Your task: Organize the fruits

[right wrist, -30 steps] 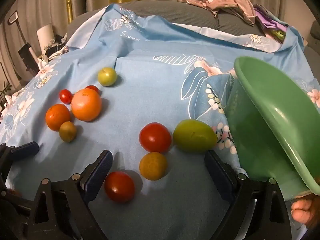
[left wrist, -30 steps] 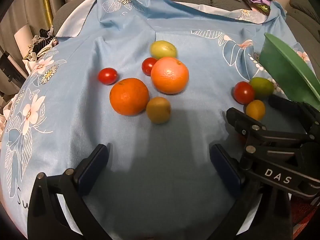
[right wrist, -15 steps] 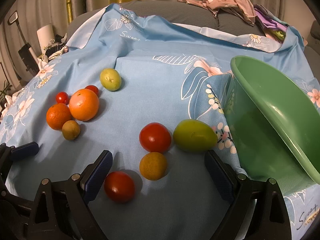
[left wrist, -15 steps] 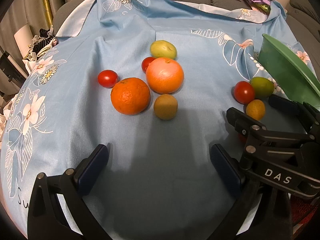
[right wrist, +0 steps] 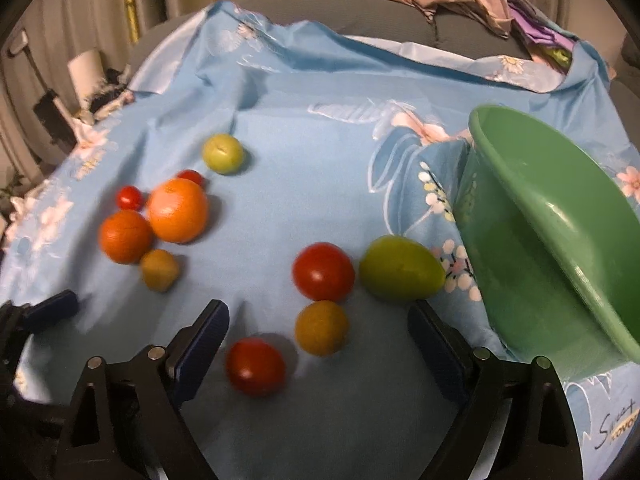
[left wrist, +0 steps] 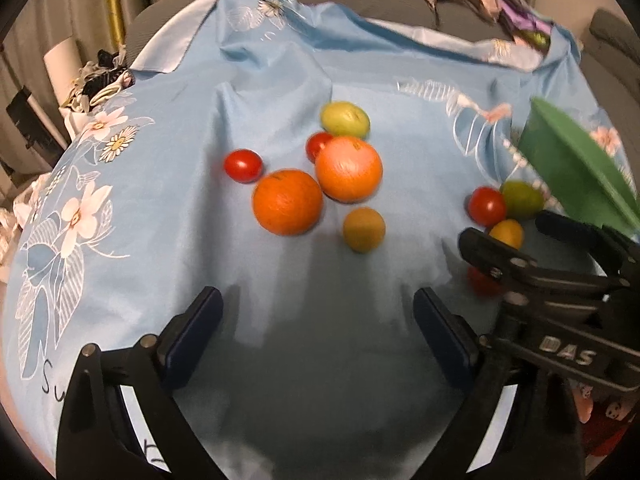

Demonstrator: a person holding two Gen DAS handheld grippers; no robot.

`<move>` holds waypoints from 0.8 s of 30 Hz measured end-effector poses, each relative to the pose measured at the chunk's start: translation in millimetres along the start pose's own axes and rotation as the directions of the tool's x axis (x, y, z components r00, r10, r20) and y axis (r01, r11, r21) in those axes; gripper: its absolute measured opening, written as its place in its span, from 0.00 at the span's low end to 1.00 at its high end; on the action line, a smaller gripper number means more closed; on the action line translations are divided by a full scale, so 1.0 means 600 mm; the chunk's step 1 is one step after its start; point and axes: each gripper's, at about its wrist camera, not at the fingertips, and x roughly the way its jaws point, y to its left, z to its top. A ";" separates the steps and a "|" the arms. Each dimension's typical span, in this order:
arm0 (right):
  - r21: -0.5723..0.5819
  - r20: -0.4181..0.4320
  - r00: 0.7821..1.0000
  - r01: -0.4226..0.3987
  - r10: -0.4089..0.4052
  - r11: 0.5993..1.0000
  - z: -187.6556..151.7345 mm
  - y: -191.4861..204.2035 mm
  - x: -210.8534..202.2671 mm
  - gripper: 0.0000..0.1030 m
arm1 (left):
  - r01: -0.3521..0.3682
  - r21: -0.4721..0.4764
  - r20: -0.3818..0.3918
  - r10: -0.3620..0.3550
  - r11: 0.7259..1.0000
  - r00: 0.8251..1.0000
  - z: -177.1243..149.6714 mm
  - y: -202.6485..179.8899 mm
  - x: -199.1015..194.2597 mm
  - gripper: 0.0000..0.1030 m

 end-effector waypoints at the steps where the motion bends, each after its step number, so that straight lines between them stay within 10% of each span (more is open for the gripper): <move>1: -0.003 0.022 1.000 -0.016 0.016 1.000 0.001 -0.003 -0.015 0.89 | -0.010 -0.020 0.015 0.011 1.000 1.000 0.004 0.004 -0.009 0.93; 8: 0.015 0.116 0.985 -0.132 0.130 0.991 0.055 -0.025 -0.096 0.89 | 0.011 -0.138 0.099 0.002 0.990 0.995 0.062 0.017 -0.069 0.93; 16: 0.054 0.157 0.988 -0.011 0.002 0.998 0.101 -0.043 -0.104 0.89 | -0.052 -0.170 0.166 0.080 0.984 0.983 0.122 0.029 -0.091 0.93; 24: 0.098 0.115 0.982 -0.165 0.153 0.981 0.064 -0.064 -0.088 0.72 | 0.018 -0.201 0.149 0.013 0.979 0.989 0.102 0.034 -0.066 0.86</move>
